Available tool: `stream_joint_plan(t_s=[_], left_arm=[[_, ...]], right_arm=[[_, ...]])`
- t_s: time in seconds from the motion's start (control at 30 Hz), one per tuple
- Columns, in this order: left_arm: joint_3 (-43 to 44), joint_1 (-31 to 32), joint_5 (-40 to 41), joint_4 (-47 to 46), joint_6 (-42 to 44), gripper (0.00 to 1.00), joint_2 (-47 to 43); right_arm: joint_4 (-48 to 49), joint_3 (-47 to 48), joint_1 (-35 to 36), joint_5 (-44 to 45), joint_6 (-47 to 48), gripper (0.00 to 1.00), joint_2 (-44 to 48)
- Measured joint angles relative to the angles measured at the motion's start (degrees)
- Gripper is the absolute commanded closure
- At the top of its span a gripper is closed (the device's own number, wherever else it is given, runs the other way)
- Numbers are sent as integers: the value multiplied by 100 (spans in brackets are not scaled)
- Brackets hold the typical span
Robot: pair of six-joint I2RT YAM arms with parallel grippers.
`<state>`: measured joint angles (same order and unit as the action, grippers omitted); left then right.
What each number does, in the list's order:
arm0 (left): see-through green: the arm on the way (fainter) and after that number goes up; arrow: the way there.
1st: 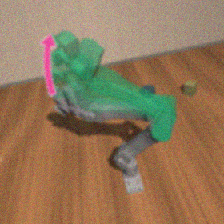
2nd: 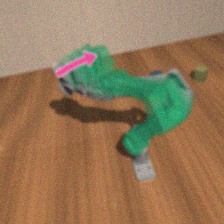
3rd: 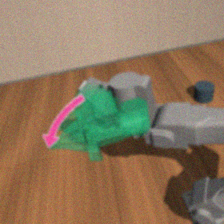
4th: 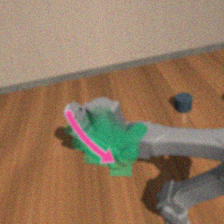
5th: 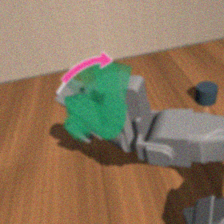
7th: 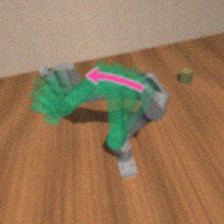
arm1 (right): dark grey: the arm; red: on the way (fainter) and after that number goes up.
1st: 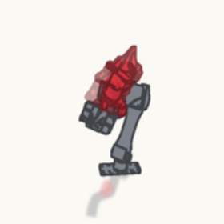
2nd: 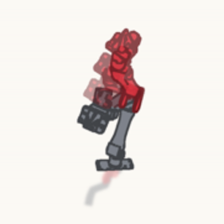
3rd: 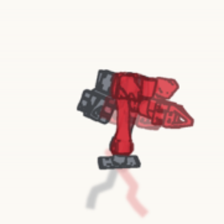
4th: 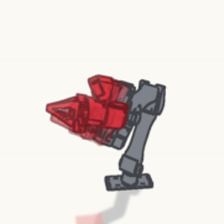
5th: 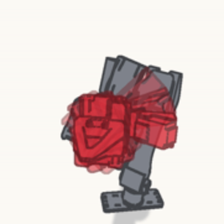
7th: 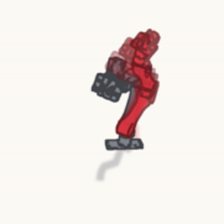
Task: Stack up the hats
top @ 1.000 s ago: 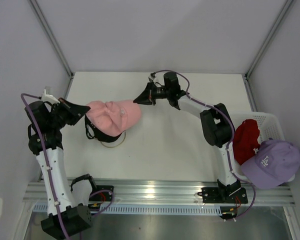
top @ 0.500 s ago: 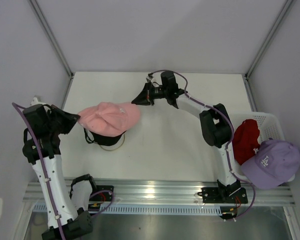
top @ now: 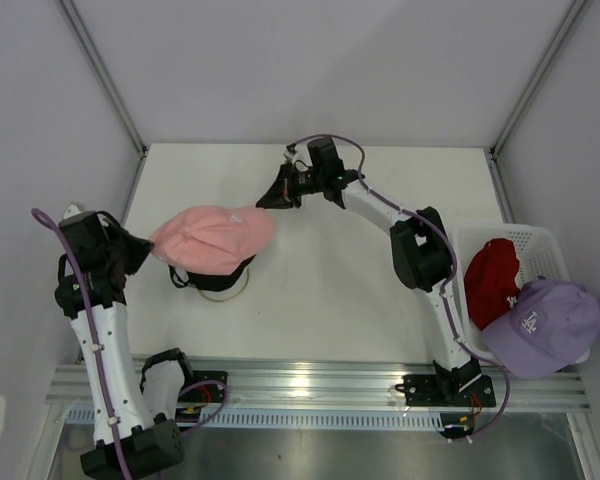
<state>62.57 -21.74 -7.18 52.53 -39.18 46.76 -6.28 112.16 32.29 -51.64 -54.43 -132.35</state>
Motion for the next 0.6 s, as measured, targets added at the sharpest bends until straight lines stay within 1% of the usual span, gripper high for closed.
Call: stream_joint_plan(t_s=[0.3, 0.43, 0.53, 0.57, 0.6], left_arm=[[-857, -9, 260, -240, 4, 98, -24], [-1102, -9, 358, -319, 15, 98, -44], [-1130, -9, 356, -369, 50, 84, -55], [-1130, -9, 358, -382, 87, 74, -72], [-1121, -9, 356, -380, 162, 69, -98]], right_arm=[[-752, -160, 39, 597, 662, 100, -542], [-892, -205, 50, 675, 780, 100, -686], [-940, -225, 83, 682, 835, 100, -730], [-957, -236, 90, 682, 879, 100, -730], [-960, -247, 92, 682, 925, 100, -730]])
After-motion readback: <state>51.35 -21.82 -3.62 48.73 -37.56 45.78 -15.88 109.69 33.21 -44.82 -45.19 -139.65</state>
